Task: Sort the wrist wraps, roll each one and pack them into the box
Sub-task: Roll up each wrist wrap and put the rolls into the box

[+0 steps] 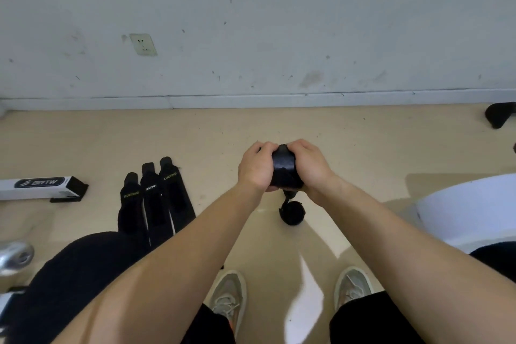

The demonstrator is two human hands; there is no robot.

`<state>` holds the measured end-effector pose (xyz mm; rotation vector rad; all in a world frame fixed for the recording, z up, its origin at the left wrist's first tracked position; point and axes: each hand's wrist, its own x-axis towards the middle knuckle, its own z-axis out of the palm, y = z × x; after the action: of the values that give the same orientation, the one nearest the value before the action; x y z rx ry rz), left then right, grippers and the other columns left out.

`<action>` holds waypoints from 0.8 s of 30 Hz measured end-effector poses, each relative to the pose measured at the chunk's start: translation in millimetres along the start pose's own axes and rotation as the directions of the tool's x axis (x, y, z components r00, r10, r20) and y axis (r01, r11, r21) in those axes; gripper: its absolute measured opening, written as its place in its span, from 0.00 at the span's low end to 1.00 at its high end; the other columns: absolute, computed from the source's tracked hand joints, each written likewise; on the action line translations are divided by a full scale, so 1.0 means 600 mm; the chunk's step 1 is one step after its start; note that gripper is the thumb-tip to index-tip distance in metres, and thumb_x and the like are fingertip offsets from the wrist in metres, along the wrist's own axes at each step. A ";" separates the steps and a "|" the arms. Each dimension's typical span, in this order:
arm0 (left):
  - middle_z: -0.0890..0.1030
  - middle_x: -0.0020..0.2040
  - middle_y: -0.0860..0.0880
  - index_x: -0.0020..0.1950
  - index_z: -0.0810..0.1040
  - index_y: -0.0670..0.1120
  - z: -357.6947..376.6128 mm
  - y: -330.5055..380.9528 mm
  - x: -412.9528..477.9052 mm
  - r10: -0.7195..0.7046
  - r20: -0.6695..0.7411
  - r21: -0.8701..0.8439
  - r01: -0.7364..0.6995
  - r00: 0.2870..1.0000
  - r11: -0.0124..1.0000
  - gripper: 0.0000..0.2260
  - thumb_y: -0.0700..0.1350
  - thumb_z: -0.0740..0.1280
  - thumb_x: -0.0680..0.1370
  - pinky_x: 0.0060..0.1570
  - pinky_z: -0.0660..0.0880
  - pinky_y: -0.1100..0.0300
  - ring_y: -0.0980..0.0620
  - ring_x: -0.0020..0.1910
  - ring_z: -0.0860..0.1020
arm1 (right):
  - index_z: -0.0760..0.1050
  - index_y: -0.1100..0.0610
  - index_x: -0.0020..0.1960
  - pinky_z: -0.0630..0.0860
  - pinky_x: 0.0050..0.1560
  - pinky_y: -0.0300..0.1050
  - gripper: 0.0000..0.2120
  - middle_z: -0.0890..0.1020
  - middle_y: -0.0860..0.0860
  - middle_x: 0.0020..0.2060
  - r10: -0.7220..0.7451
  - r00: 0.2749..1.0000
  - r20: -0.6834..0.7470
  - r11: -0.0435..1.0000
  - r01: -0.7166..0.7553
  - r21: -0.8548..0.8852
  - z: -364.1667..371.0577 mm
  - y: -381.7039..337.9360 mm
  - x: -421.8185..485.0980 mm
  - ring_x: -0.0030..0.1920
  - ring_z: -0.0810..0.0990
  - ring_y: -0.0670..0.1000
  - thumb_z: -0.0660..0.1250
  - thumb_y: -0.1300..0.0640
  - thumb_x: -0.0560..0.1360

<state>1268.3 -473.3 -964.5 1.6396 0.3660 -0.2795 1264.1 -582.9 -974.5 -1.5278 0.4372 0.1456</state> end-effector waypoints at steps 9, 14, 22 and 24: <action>0.82 0.48 0.45 0.49 0.78 0.49 -0.002 -0.133 0.082 -0.352 0.028 -0.056 0.353 0.936 0.934 0.10 0.54 0.62 0.83 0.35 0.78 0.57 0.45 0.44 0.81 | 0.77 0.56 0.59 0.83 0.54 0.60 0.10 0.80 0.59 0.58 0.258 0.953 0.161 0.960 -0.271 0.064 -0.004 0.130 0.045 0.55 0.82 0.59 0.65 0.56 0.79; 0.82 0.56 0.45 0.54 0.76 0.50 -0.014 -0.212 0.161 -0.342 -0.105 0.082 0.351 0.934 0.933 0.17 0.60 0.55 0.85 0.51 0.81 0.50 0.44 0.52 0.81 | 0.77 0.52 0.61 0.84 0.52 0.57 0.15 0.79 0.53 0.57 0.257 0.962 0.091 0.966 -0.254 -0.046 0.020 0.188 0.110 0.54 0.81 0.53 0.72 0.56 0.76; 0.84 0.55 0.46 0.50 0.80 0.53 -0.017 -0.307 0.287 -0.266 -0.173 -0.049 0.262 0.948 0.964 0.11 0.49 0.63 0.71 0.57 0.82 0.43 0.43 0.55 0.84 | 0.68 0.56 0.73 0.74 0.61 0.43 0.37 0.77 0.51 0.62 0.103 0.994 -0.028 0.930 -0.106 -0.351 0.090 0.255 0.240 0.62 0.77 0.52 0.79 0.48 0.70; 0.84 0.56 0.45 0.55 0.80 0.48 -0.016 -0.322 0.315 -0.314 -0.151 -0.110 0.300 0.937 0.948 0.12 0.48 0.63 0.75 0.57 0.83 0.45 0.43 0.56 0.83 | 0.65 0.58 0.75 0.74 0.64 0.46 0.40 0.76 0.53 0.65 0.119 0.992 -0.040 0.916 -0.126 -0.380 0.105 0.273 0.271 0.65 0.76 0.54 0.78 0.47 0.71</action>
<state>1364.9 -435.0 -1214.4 1.5225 0.7562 -0.3564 1365.4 -541.4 -1187.3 -1.8862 0.5409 0.3327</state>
